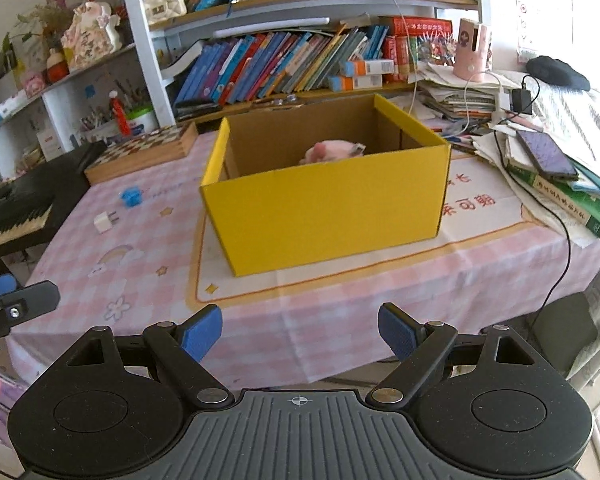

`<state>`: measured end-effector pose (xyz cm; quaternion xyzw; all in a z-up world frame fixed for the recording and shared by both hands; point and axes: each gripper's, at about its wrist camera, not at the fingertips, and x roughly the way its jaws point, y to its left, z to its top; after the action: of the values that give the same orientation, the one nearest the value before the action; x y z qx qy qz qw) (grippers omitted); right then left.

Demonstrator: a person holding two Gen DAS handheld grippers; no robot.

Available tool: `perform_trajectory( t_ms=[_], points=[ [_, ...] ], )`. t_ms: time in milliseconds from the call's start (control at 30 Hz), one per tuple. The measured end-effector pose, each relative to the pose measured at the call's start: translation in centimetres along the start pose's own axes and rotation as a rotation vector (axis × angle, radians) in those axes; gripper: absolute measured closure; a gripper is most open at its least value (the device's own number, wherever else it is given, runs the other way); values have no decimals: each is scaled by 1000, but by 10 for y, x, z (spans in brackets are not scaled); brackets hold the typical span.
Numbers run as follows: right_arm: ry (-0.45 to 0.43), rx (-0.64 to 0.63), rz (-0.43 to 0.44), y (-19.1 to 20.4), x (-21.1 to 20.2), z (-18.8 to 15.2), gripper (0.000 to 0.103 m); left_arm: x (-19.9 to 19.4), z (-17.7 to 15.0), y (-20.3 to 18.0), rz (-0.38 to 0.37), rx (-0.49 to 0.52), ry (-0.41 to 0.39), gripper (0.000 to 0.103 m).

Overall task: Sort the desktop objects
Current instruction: 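Withdraw both tools from the yellow box toward the white plug and blue cloth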

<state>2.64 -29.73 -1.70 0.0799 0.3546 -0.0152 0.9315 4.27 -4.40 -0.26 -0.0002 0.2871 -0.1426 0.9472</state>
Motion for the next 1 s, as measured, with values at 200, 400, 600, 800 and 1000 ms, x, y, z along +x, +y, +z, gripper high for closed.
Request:
perform_trajectory(
  t_ms=[200,400,600,800,1000],
  points=[
    [51,1,22,20,6,-14,16,-2,-14,11,52,11,70,2],
    [73,-34,54,42,10,-21,16,-12,-22,26,67,8,81,2],
    [88,-95,105,70,14,-25,16,-21,-27,41,90,3,75,2],
    [92,-149,151,96,19,-24,16,-29,-31,61,124,-30,69,2],
    [86,-200,187,121,22,-21,16,-36,-31,80,157,-62,52,2]
  ],
)
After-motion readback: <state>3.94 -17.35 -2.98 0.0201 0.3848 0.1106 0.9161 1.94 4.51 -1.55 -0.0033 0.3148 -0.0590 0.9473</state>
